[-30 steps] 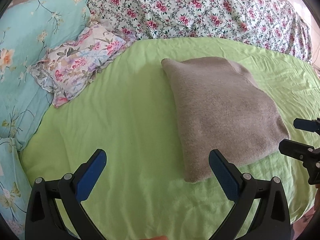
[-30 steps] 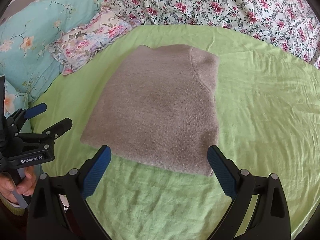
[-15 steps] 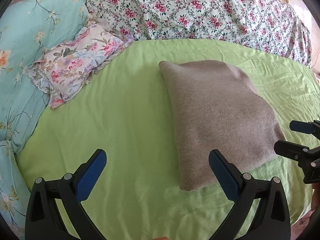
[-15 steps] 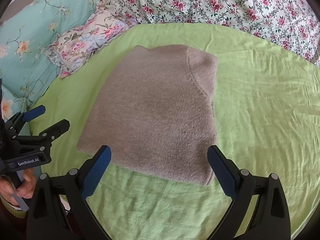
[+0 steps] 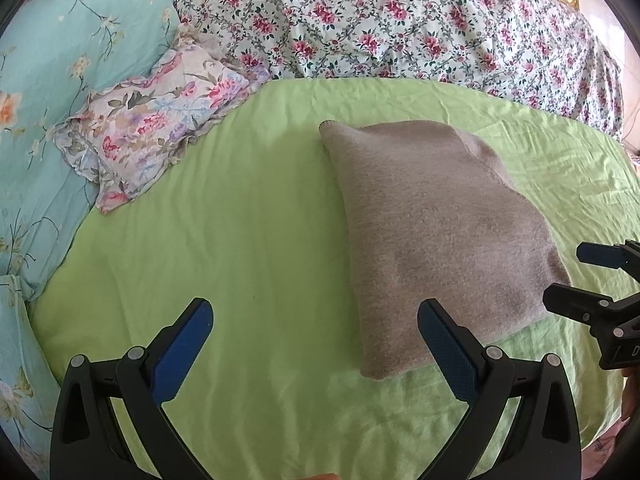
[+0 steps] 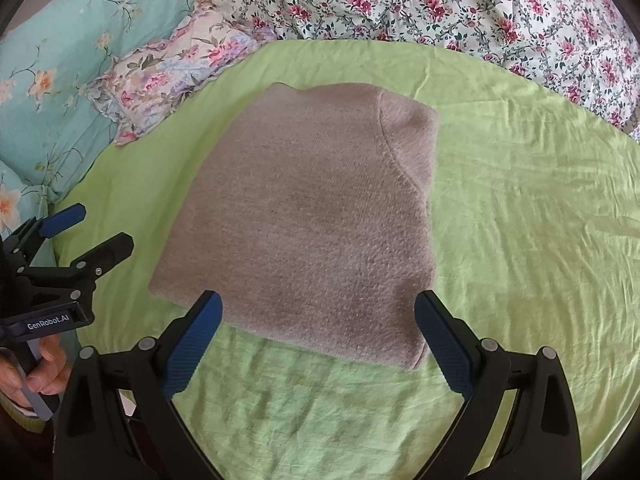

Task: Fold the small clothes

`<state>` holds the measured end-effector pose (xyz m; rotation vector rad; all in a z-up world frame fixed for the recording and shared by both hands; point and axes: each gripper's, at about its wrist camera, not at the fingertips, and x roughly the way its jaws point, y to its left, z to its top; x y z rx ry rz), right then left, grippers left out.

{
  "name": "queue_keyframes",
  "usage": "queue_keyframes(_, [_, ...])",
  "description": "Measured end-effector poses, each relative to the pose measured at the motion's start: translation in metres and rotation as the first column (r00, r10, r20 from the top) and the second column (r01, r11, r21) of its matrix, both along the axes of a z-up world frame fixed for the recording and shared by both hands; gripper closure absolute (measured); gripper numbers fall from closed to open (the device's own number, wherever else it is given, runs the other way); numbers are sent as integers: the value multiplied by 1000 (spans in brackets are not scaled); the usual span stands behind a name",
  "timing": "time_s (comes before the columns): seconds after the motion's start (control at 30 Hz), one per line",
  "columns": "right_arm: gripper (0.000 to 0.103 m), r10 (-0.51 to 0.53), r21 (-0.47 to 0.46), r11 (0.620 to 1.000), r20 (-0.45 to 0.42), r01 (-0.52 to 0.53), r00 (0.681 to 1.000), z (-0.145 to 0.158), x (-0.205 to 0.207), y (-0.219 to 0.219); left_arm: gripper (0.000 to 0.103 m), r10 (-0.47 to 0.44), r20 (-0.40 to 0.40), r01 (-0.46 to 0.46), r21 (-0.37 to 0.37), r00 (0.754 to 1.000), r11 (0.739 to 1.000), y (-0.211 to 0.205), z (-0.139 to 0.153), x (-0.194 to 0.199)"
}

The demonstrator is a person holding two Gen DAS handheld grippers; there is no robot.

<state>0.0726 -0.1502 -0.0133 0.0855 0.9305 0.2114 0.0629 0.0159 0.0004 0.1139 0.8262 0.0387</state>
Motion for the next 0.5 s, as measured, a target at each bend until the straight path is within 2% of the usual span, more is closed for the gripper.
queue_keyframes(0.5, [6,-15,-29,999,-1,15,1000,0,2,-1,1,7,-4,-7,5,1000,1000,1,2,2])
